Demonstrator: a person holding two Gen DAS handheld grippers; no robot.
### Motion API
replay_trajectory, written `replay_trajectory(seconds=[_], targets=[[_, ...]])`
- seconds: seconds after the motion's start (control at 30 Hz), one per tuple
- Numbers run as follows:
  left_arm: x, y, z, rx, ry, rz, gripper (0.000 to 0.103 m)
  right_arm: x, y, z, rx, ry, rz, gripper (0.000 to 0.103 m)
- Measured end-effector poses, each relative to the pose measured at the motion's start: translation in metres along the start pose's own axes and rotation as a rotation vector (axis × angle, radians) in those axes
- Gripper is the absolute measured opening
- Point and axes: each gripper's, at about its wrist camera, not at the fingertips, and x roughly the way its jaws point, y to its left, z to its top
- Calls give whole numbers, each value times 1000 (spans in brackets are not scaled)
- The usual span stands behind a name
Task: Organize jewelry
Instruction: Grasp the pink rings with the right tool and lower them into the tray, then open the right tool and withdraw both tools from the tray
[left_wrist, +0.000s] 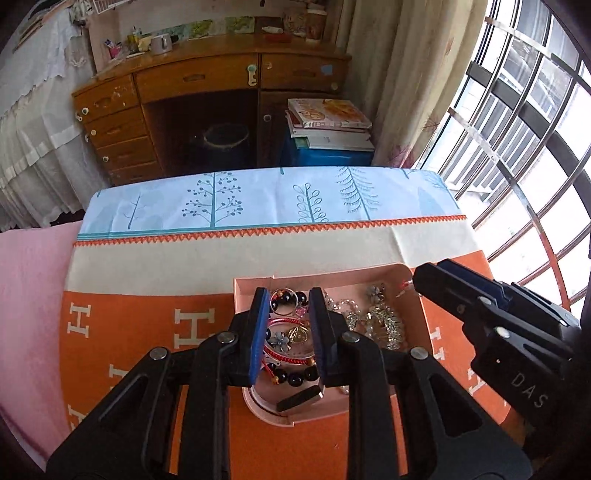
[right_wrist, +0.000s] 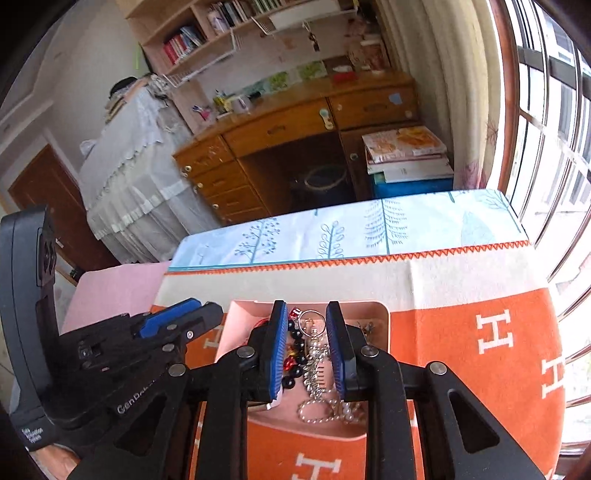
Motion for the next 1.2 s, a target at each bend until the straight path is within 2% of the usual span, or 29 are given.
replay_trajectory(seconds=[0.03, 0.07, 0.1, 0.13, 0.4, 0.7, 0.97, 1.2], targets=[[6, 2, -1, -3, 12, 3, 31, 8, -1, 2, 7, 4, 0, 35], [10, 4, -3, -6, 19, 1, 38, 16, -4, 3, 13, -1, -7, 38], [14, 6, -4, -10, 25, -5, 57, 21, -5, 4, 13, -13, -17, 40], [16, 7, -4, -12, 24, -13, 68, 24, -5, 4, 7, -19, -25, 40], [7, 15, -14, -16, 1, 2, 73, 30, -12, -3, 19, -34, -29, 40], [-48, 26, -44, -46, -77, 51, 73, -18, -5, -28, -18, -73, -39, 40], [-105, 17, -97, -12, -152, 90, 73, -76, 0, -81, -28, -91, -22, 41], [-136, 5, -158, -29, -170, 83, 75, -113, 3, -144, -36, -121, -27, 58]])
